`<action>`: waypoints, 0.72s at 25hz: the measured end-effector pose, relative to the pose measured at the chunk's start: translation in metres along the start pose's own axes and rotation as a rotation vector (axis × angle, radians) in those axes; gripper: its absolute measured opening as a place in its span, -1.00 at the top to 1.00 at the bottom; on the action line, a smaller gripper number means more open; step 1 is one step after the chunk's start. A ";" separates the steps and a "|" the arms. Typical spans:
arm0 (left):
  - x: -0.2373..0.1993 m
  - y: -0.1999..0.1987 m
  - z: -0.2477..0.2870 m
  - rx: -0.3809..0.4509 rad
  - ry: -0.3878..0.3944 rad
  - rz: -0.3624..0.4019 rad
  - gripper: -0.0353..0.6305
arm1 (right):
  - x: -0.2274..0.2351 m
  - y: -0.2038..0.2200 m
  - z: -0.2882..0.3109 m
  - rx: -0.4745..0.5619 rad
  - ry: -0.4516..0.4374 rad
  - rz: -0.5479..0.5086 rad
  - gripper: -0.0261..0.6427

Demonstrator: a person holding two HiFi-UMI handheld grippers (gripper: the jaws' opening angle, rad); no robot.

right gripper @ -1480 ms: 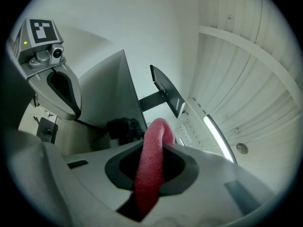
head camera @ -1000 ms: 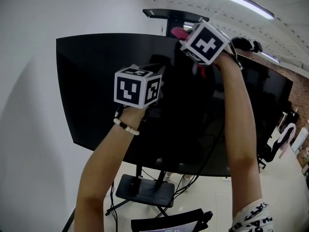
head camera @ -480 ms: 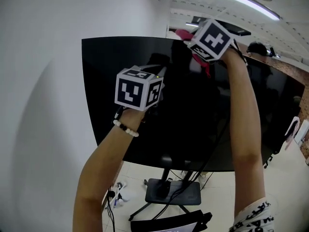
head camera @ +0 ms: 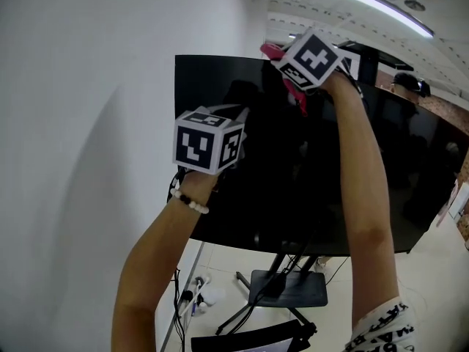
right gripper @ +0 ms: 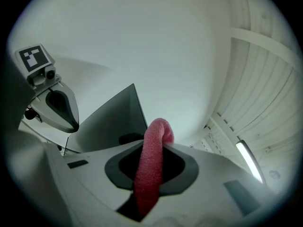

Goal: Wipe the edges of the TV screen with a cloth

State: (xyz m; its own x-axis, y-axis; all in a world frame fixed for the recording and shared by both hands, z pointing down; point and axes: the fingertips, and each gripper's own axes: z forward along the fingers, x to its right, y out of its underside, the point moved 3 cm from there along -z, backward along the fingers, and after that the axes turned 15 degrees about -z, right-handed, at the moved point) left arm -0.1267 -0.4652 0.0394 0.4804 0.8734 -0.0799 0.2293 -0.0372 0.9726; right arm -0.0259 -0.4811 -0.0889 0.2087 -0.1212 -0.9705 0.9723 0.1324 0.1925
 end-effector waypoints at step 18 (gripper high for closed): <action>-0.125 0.013 -0.100 0.018 -0.211 -0.065 0.89 | -0.026 -0.184 0.092 0.199 -0.015 0.044 0.72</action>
State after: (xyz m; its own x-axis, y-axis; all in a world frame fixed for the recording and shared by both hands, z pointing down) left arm -0.2679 -0.5261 0.0834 0.6304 0.7531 -0.1882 0.2796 0.0059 0.9601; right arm -0.2004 -0.5927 -0.0859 0.2517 -0.1345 -0.9584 0.9635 -0.0589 0.2613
